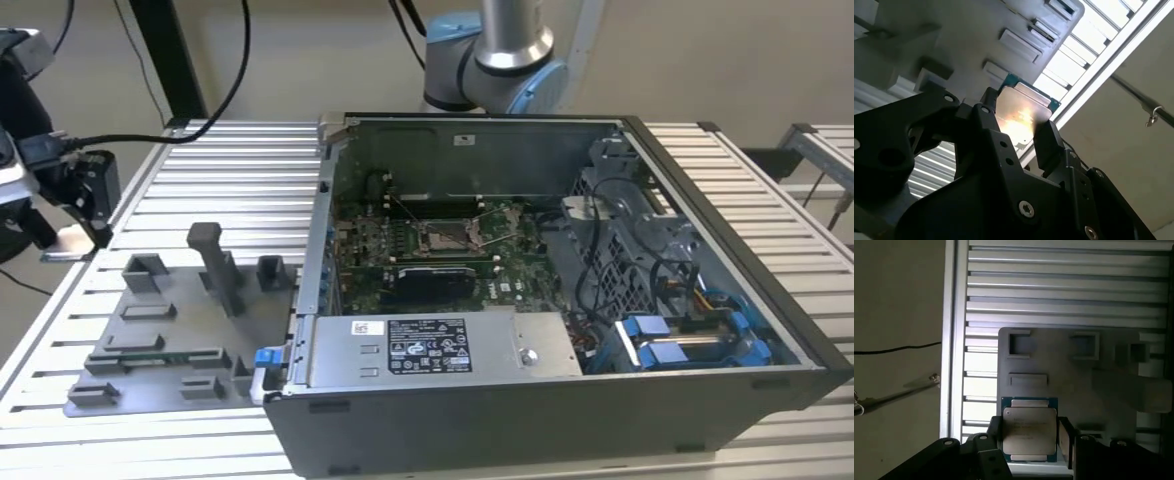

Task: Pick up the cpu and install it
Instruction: 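Place the cpu into insertion slot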

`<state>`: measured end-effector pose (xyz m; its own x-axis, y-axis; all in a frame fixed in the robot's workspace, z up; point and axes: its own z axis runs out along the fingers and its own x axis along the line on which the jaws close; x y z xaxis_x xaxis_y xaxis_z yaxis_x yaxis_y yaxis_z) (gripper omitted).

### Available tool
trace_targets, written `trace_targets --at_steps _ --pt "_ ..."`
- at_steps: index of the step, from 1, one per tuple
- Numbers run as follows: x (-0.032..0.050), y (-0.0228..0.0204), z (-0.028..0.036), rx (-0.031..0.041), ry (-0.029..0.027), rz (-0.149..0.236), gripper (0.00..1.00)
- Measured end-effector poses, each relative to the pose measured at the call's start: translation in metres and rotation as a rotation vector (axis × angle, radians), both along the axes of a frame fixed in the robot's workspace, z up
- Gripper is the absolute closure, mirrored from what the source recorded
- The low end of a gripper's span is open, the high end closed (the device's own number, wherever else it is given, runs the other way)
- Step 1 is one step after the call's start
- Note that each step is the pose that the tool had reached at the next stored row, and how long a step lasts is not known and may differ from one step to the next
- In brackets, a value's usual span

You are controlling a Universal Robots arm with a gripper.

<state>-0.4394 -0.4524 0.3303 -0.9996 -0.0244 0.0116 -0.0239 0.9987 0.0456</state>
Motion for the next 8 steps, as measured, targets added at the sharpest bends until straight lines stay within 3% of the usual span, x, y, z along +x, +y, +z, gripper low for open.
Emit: trace_targets --at_steps 8 --pt "0.0 0.0 0.0262 0.0 0.0124 0.0 1.0"
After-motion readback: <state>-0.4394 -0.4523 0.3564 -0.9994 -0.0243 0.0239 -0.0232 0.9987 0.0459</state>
